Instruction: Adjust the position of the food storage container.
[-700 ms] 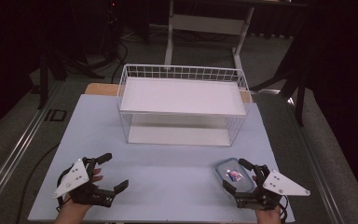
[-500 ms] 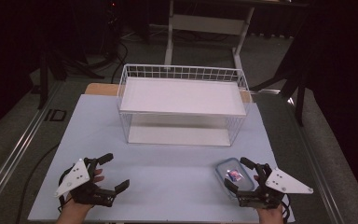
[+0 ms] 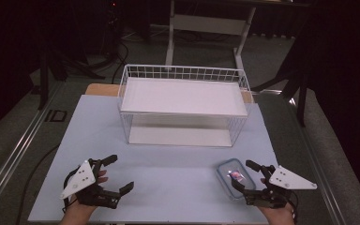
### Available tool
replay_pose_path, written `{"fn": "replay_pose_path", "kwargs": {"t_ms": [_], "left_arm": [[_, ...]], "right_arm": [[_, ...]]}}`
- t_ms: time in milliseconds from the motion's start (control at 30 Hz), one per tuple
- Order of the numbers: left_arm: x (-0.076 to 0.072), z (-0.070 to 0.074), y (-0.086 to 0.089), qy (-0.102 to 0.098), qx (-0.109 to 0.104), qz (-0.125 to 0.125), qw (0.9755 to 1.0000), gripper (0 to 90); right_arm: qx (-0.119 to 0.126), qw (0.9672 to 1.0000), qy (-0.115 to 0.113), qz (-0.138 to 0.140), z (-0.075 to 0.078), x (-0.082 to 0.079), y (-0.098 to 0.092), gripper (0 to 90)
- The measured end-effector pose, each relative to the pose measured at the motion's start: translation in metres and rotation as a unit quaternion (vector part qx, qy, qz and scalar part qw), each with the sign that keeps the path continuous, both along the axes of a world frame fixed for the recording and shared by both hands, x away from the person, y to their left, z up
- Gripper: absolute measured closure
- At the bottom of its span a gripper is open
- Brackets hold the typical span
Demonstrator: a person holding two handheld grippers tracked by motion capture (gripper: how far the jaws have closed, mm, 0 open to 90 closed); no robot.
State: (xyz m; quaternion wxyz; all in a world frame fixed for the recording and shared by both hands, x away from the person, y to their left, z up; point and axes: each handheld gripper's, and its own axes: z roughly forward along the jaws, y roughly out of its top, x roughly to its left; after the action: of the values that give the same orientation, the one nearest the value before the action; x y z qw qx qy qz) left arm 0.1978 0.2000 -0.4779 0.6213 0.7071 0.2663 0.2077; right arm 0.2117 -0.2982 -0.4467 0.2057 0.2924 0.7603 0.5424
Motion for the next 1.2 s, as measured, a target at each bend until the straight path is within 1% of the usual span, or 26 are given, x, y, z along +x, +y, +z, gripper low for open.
{"fn": "replay_pose_path", "kwargs": {"t_ms": [33,67,100,133,167,200,233,267,300,333,367,433,500,533,567,600,733,767,800,867,933,1000,1033,1067,1167,1200], "left_arm": [[0.0,0.0,0.0,-0.001,0.0,0.001,1.0,1.6],[-0.001,0.001,0.0,-0.005,0.001,0.001,1.0,1.6],[-0.001,0.001,0.0,-0.005,0.0,0.001,1.0,1.6],[-0.001,0.001,0.0,-0.005,0.001,0.001,1.0,1.6],[-0.001,0.001,0.0,-0.005,0.003,0.001,1.0,1.6],[0.0,0.001,0.0,-0.004,0.002,0.0,1.0,1.6],[0.0,0.001,0.0,-0.004,0.002,0.0,1.0,1.6],[0.0,0.0,-0.001,-0.003,0.006,-0.001,1.0,1.6],[0.0,0.001,-0.002,-0.004,0.007,-0.002,1.0,1.6],[0.0,0.001,-0.002,-0.005,0.008,-0.003,1.0,1.6],[0.0,0.001,-0.002,-0.006,0.008,-0.004,0.9999,1.6],[0.0,0.001,-0.002,-0.005,0.008,-0.004,0.9999,1.6],[0.0,0.001,-0.002,-0.005,0.009,-0.003,0.9999,1.6],[0.0,0.001,-0.002,-0.006,0.009,-0.003,0.9999,1.6],[-0.001,0.001,-0.002,-0.006,0.008,-0.001,0.9999,1.6],[-0.001,0.001,-0.002,-0.006,0.008,-0.001,0.9999,1.6],[-0.001,0.002,-0.003,-0.008,0.014,0.0,0.9999,1.6],[-0.001,0.001,-0.003,-0.009,0.015,-0.003,0.9999,1.6],[-0.001,0.001,-0.003,-0.007,0.015,-0.003,0.9999,1.6],[0.0,0.001,-0.003,-0.005,0.015,-0.003,0.9999,1.6],[0.0,0.001,-0.003,-0.006,0.016,-0.002,0.9998,1.6],[0.0,0.001,-0.003,-0.004,0.014,-0.002,0.9999,1.6],[0.0,0.001,-0.003,-0.006,0.018,0.0,0.9998,1.6],[0.0,0.001,-0.003,-0.006,0.017,-0.001,0.9998,1.6],[0.0,0.001,-0.002,-0.006,0.018,0.001,0.9998,1.6],[0.0,0.001,-0.002,-0.006,0.017,0.0,0.9998,1.6]], "right_arm": [[-0.003,1.0,-0.001,-0.005,-0.002,-0.002,-0.004,25.8],[-0.003,1.0,0.005,-0.003,-0.004,-0.003,-0.008,31.0],[-0.013,0.9998,0.011,-0.009,-0.006,-0.004,-0.012,34.6],[-0.016,0.9996,0.014,-0.016,-0.007,-0.004,-0.016,42.8],[-0.016,0.9995,0.024,-0.016,-0.009,-0.004,-0.021,49.1],[-0.026,0.999,0.027,-0.026,-0.011,-0.004,-0.025,56.7],[-0.026,0.999,0.027,-0.026,-0.011,-0.004,-0.025,56.7],[-0.041,0.998,0.032,-0.037,-0.017,-0.003,-0.035,70.0],[-0.051,0.9971,0.035,-0.044,-0.02,-0.003,-0.038,77.1],[-0.065,0.9959,0.039,-0.05,-0.023,-0.002,-0.042,82.0],[-0.068,0.9954,0.042,-0.052,-0.026,-0.002,-0.046,88.9],[-0.085,0.9937,0.054,-0.05,-0.032,0.0,-0.054,90.0],[-0.085,0.9937,0.054,-0.05,-0.032,0.0,-0.054,90.0],[-0.087,0.993,0.058,-0.054,-0.034,0.0,-0.057,90.0],[-0.101,0.9905,0.068,-0.064,-0.045,0.002,-0.068,90.0],[-0.104,0.9893,0.077,-0.068,-0.049,0.003,-0.072,90.0],[-0.102,0.9865,0.104,-0.076,-0.063,0.005,-0.083,90.0],[-0.102,0.9859,0.109,-0.076,-0.066,0.005,-0.084,90.0],[-0.108,0.9844,0.116,-0.076,-0.07,0.005,-0.084,90.0],[-0.101,0.9837,0.128,-0.075,-0.075,0.006,-0.084,90.0],[-0.113,0.9819,0.132,-0.075,-0.077,0.008,-0.082,90.0],[-0.11,0.9818,0.138,-0.07,-0.077,0.01,-0.08,90.0],[-0.114,0.9812,0.139,-0.07,-0.076,0.01,-0.079,90.0],[-0.112,0.9814,0.142,-0.063,-0.075,0.011,-0.078,90.0],[-0.123,0.9804,0.142,-0.058,-0.074,0.011,-0.073,90.0],[-0.123,0.9804,0.143,-0.056,-0.073,0.011,-0.072,90.0]]}}
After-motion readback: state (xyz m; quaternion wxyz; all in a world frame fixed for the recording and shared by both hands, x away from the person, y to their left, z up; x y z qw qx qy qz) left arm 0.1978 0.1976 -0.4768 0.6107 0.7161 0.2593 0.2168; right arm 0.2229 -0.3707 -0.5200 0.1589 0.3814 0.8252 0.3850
